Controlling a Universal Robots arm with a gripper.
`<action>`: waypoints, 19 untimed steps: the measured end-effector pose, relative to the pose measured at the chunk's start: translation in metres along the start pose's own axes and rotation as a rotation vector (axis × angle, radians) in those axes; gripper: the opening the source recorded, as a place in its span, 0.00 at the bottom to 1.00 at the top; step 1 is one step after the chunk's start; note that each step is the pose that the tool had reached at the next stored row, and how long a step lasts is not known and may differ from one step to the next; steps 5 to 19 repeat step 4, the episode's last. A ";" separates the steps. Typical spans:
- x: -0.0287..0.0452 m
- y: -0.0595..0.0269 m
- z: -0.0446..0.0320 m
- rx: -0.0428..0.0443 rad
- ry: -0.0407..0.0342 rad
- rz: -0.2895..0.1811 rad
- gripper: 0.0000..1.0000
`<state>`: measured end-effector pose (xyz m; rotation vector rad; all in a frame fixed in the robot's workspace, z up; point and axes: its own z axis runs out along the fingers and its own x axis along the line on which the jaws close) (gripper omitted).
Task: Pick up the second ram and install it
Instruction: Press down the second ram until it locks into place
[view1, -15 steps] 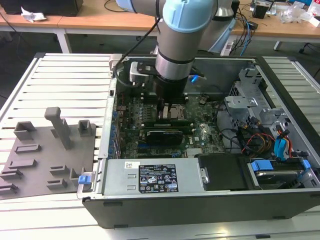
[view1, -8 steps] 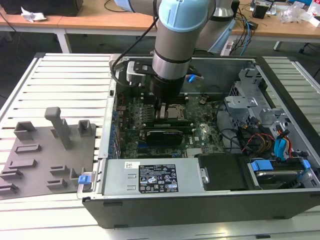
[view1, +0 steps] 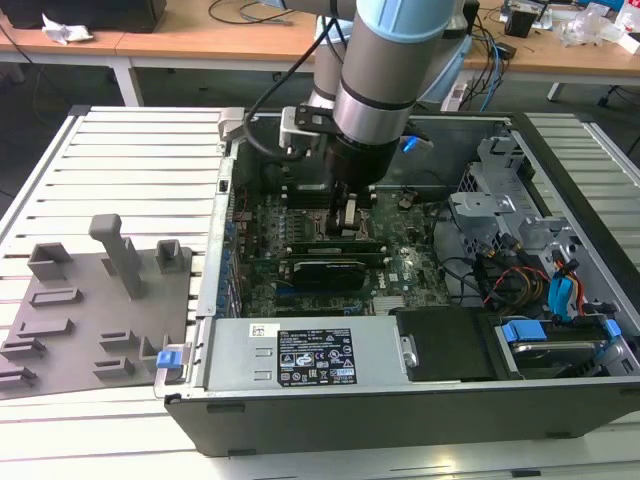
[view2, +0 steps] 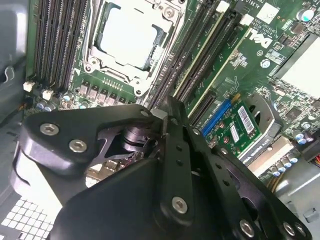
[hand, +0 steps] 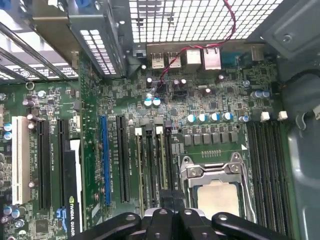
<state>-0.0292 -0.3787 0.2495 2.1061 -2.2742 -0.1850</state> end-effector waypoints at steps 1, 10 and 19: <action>0.0000 0.0000 -0.0001 -0.0001 0.0001 0.000 0.11; 0.0000 -0.0002 -0.0001 -0.0001 0.0001 0.000 0.11; 0.0000 -0.0002 -0.0001 -0.0001 0.0001 0.000 0.11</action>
